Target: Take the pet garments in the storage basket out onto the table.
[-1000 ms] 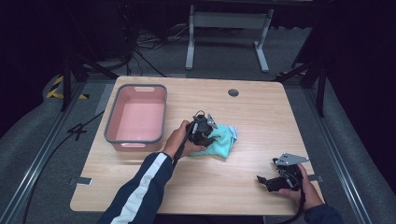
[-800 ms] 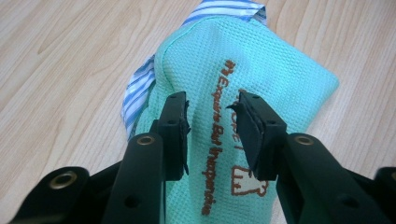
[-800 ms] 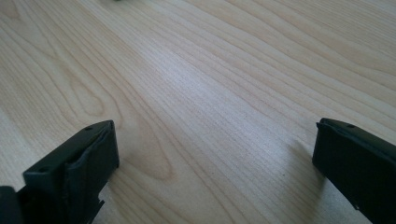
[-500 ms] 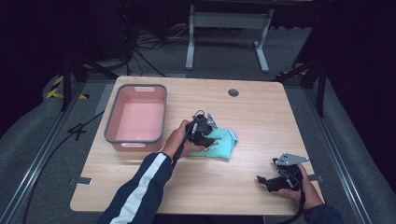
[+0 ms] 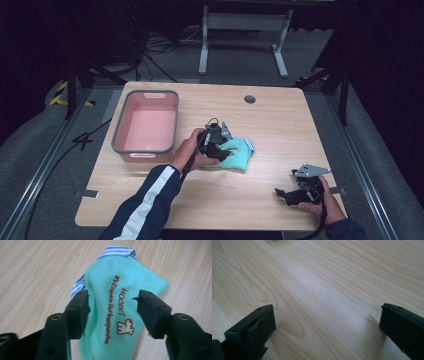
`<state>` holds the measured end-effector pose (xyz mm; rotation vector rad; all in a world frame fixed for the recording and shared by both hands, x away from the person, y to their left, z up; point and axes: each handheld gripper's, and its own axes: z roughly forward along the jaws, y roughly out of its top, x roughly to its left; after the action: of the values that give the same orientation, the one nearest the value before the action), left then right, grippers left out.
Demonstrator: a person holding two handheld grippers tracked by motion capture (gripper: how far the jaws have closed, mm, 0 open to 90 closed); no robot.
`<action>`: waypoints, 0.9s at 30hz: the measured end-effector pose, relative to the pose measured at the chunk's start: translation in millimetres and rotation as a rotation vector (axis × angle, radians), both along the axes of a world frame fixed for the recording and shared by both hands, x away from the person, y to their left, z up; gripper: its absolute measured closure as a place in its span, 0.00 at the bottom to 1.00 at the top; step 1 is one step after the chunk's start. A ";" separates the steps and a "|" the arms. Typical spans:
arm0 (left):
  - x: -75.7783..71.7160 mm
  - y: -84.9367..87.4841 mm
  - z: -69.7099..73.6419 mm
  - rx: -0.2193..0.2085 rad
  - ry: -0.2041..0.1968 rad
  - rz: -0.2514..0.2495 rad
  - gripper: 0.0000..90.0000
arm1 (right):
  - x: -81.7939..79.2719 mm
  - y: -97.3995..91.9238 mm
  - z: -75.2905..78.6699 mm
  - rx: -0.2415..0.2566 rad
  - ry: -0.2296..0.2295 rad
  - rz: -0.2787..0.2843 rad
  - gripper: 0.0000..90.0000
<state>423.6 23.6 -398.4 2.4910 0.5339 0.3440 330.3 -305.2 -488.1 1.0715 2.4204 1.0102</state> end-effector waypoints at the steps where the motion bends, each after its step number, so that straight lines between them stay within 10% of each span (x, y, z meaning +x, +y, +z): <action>1: -1.8 -0.2 1.4 0.006 0.007 -0.004 0.42 | -0.1 0.0 0.1 0.002 0.001 -0.001 0.01; 27: -38.5 33.0 17.1 0.029 -0.025 -0.067 0.25 | -0.1 0.1 0.1 0.002 0.001 -0.001 0.01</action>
<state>385.0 56.7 -381.2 2.5226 0.4368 0.3580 330.2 -305.1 -488.1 1.0748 2.4196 1.0125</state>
